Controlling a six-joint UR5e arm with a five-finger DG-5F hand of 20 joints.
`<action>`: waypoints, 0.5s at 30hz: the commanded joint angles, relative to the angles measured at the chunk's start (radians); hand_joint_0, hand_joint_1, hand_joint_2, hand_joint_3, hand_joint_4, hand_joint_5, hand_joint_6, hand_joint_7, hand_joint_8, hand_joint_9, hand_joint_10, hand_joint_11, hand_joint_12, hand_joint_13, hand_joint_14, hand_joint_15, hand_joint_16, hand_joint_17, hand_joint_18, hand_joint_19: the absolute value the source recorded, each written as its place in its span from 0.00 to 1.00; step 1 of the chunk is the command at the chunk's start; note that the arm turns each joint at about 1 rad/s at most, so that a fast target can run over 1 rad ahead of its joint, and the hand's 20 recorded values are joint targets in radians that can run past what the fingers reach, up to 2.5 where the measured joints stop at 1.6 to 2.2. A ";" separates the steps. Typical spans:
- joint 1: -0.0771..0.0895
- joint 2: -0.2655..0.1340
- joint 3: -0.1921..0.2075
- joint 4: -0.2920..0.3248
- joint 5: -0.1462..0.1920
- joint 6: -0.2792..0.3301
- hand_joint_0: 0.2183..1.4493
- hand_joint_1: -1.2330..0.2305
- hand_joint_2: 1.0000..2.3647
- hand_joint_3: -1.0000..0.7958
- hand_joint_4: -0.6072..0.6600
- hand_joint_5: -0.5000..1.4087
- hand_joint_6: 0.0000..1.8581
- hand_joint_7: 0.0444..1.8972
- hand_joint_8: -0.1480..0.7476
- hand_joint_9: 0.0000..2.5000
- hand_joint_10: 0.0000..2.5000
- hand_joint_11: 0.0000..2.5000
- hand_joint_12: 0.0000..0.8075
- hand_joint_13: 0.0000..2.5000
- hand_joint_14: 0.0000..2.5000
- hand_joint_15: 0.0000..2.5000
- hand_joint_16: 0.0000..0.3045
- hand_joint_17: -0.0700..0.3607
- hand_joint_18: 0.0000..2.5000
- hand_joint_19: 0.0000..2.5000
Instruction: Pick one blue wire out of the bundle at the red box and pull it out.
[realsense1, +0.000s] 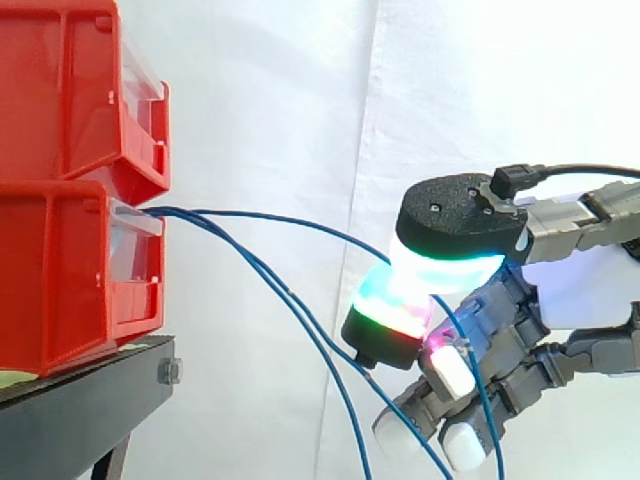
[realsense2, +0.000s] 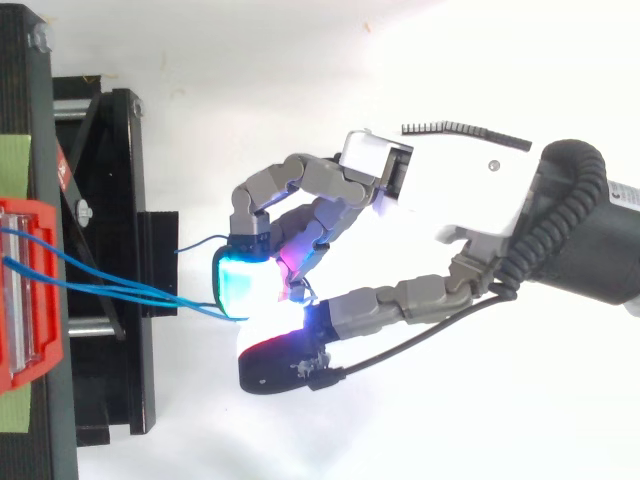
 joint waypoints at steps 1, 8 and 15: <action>0.000 0.000 0.000 -0.001 0.000 0.000 0.31 0.29 0.00 0.55 0.53 0.21 0.50 0.64 0.64 0.45 0.01 0.26 0.64 0.30 0.00 0.14 0.23 0.52 0.32 0.16; 0.000 0.000 0.000 -0.001 0.000 0.000 0.31 0.29 0.00 0.55 0.52 0.21 0.50 0.64 0.63 0.45 0.00 0.26 0.64 0.30 0.00 0.13 0.23 0.52 0.32 0.16; 0.001 0.000 0.000 -0.001 0.000 0.000 0.31 0.29 0.00 0.55 0.52 0.21 0.50 0.64 0.64 0.45 0.01 0.26 0.64 0.30 0.00 0.13 0.23 0.52 0.32 0.17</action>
